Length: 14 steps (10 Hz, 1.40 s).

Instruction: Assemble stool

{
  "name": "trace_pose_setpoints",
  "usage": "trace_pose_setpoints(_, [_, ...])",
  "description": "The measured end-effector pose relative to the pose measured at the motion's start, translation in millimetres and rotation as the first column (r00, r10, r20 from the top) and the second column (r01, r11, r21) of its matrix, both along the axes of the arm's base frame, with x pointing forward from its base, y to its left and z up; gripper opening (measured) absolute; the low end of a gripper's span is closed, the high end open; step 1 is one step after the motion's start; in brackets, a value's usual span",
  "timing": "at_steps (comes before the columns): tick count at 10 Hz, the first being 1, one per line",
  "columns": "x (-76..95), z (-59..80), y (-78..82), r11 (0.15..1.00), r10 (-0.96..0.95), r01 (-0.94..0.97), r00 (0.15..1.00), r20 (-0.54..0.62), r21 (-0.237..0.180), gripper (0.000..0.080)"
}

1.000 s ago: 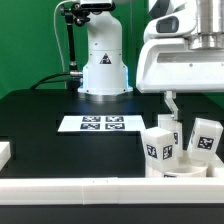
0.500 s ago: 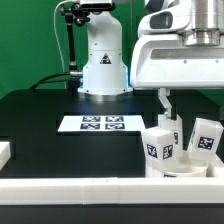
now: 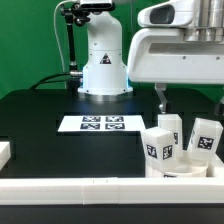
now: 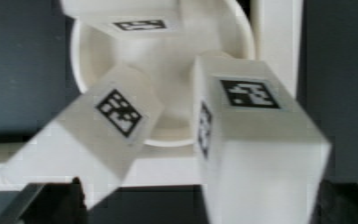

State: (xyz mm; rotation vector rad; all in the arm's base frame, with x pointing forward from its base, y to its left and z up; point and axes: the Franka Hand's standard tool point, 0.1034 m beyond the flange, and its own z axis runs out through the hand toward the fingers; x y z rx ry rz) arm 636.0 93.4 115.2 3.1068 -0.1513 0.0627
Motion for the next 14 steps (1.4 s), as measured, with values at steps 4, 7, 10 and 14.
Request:
trace_pose_setpoints(4, [-1.1, -5.1, 22.8, 1.000, -0.009, 0.009, 0.999, -0.031, 0.009, 0.0649])
trace_pose_setpoints(7, [-2.5, -9.3, 31.5, 1.000, -0.020, 0.021, 0.999, -0.033, 0.009, 0.0649])
trace_pose_setpoints(10, [-2.4, -15.6, 26.8, 1.000, -0.029, 0.029, 0.999, -0.019, 0.008, 0.0649])
trace_pose_setpoints(14, [-2.6, -23.0, 23.4, 0.999, -0.039, 0.039, 0.999, -0.020, 0.004, 0.0637])
